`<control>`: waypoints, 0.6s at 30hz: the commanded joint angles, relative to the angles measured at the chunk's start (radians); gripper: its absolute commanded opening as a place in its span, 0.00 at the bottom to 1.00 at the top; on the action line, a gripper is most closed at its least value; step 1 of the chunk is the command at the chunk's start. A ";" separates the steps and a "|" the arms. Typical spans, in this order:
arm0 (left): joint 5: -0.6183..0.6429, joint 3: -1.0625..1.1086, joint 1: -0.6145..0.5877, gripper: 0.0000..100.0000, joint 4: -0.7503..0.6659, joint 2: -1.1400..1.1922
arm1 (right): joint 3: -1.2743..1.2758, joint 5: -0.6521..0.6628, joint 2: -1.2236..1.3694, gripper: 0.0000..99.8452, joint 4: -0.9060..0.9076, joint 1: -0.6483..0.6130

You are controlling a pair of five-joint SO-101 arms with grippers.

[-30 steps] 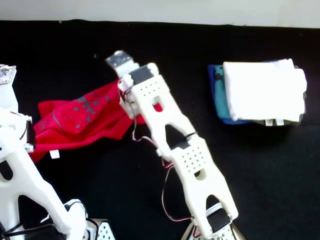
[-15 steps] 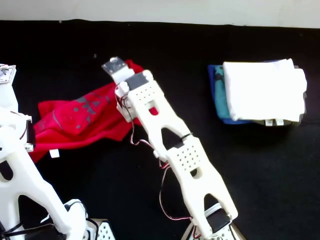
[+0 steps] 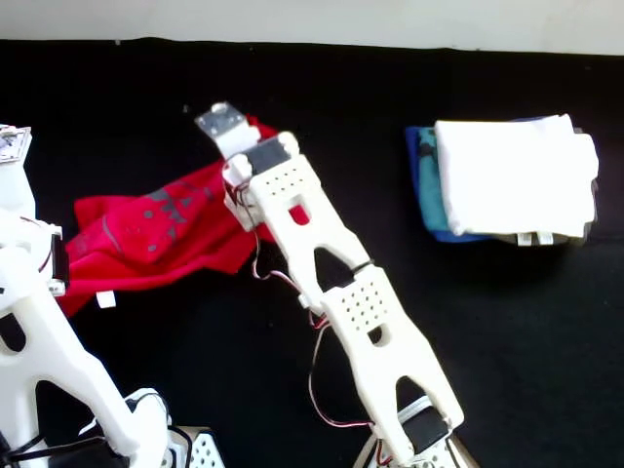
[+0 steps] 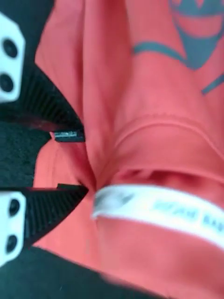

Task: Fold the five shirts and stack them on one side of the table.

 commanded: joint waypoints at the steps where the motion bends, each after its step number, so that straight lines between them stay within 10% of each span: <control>1: -0.002 -0.005 -0.002 0.01 -0.012 -0.005 | -0.090 0.003 -0.010 0.14 0.042 0.001; 6: -0.002 -0.005 -0.001 0.01 -0.012 -0.007 | -0.091 0.003 -0.012 0.00 0.050 0.025; 18: -0.002 -0.005 -0.004 0.01 -0.011 -0.007 | -0.081 0.008 -0.007 0.15 0.073 0.045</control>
